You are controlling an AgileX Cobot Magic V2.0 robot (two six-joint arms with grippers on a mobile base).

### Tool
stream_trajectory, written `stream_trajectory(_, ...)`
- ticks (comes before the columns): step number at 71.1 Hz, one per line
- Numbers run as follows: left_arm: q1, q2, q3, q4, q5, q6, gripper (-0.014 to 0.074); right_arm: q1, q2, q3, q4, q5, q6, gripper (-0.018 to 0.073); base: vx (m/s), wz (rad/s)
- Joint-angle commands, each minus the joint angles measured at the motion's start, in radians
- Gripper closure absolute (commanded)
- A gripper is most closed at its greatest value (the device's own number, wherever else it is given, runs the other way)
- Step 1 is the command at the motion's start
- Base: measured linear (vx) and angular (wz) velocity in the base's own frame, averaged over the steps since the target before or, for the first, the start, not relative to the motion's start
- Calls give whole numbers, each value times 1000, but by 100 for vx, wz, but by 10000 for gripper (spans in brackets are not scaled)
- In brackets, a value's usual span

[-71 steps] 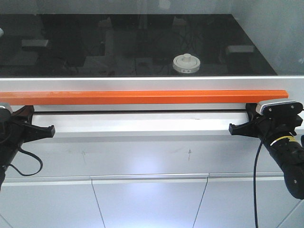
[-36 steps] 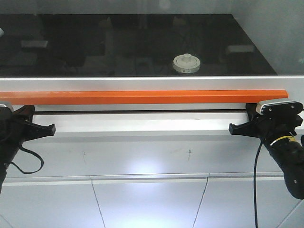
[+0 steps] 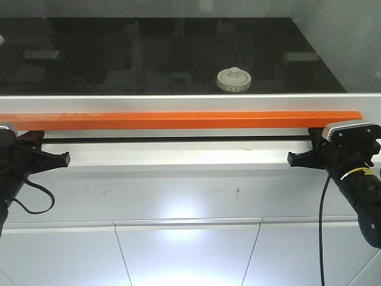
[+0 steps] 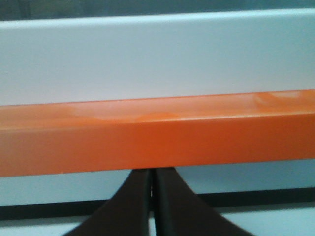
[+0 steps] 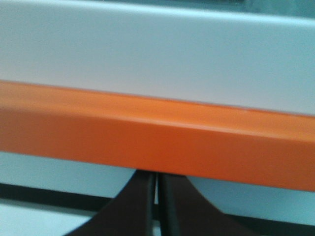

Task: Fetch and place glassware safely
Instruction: 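Lift the sash upward with both grippers to open the hood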

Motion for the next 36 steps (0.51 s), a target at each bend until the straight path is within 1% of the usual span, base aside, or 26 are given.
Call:
stream_trajectory(1,3,-81,-37,-3,-155,-3,603,-4,-66,-37,-6,-141,-5,563,0,0)
stream_trajectory(36,3,-204,-37,-3,-99,-3,603,-4,-140,-39,-7,-134,18,563,0,0)
